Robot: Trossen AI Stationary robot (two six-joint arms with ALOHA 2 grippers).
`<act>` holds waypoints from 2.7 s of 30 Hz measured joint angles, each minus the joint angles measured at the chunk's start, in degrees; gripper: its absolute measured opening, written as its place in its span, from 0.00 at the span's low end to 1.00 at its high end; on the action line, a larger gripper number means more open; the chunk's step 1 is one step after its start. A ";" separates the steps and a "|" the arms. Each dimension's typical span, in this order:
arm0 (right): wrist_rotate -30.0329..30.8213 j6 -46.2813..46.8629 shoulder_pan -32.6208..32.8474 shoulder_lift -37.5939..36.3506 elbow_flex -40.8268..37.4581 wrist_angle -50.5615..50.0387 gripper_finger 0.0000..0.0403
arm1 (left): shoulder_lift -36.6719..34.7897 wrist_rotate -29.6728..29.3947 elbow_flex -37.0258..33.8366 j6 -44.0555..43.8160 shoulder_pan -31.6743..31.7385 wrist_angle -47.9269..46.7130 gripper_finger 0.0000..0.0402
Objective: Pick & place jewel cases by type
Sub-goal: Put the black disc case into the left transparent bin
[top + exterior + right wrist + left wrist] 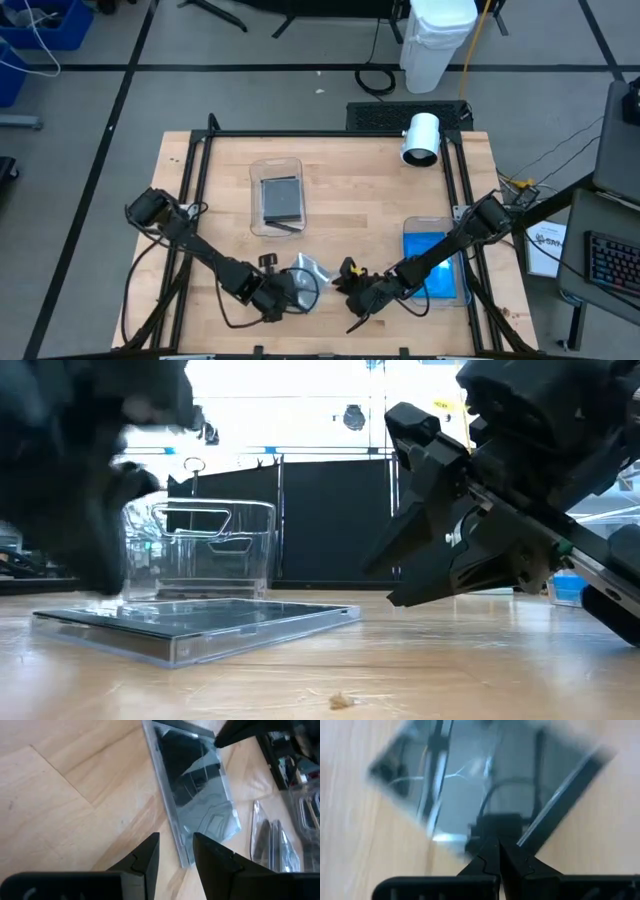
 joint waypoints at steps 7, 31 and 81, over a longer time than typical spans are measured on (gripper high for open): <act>-0.27 -5.76 -0.04 0.34 3.65 -4.99 0.27 | -1.05 -1.32 4.72 10.44 2.94 3.01 0.01; 4.16 -4.04 0.42 2.50 11.30 -13.29 0.64 | -1.23 7.77 10.24 -10.13 -2.36 -29.75 0.07; 18.59 -12.13 -3.22 8.09 17.99 -17.96 0.58 | -1.07 6.85 -6.06 4.27 6.16 9.88 0.03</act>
